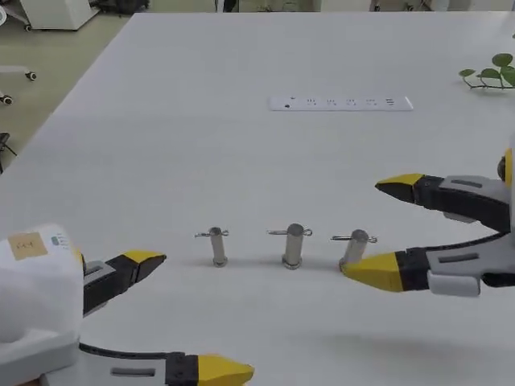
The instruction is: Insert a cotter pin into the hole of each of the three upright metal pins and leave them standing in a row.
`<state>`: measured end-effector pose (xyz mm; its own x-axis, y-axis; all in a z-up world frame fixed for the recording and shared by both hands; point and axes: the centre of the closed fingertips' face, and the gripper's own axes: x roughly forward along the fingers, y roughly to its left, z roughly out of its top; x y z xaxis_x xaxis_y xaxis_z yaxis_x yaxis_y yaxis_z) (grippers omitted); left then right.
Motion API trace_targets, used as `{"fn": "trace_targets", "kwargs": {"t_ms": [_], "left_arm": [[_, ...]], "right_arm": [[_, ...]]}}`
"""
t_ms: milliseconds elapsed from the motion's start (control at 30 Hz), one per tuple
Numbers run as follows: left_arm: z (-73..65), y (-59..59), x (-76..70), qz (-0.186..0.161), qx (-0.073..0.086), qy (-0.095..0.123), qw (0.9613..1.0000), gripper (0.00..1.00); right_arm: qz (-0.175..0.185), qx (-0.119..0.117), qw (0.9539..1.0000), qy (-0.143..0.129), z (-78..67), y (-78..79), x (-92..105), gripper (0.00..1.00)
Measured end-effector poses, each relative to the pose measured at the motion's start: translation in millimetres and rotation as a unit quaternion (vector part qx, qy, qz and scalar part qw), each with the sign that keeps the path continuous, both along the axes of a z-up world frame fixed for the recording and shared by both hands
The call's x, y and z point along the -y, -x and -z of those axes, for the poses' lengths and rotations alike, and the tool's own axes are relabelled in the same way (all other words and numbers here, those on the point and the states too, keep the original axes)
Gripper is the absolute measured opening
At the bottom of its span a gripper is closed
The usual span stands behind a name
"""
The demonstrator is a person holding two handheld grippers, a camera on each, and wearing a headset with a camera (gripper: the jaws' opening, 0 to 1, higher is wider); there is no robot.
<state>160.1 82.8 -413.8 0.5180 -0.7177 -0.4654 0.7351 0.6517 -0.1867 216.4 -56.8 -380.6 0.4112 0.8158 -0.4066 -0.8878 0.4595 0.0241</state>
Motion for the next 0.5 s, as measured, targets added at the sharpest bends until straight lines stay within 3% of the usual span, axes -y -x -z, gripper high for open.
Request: {"fn": "trace_targets", "kwargs": {"t_ms": [133,500], "left_arm": [[-8.4,-4.4,-2.1,-0.006,0.004,0.012,0.9999,0.99],[-16.7,-7.9,-14.0,-0.022,0.008,0.016,0.9996,0.99]], "right_arm": [[0.018,-0.011,0.9998,-0.004,-4.2,9.9,4.8,0.86],[0.075,-0.038,0.9963,-0.015,-11.1,22.9,22.7,0.94]]}}
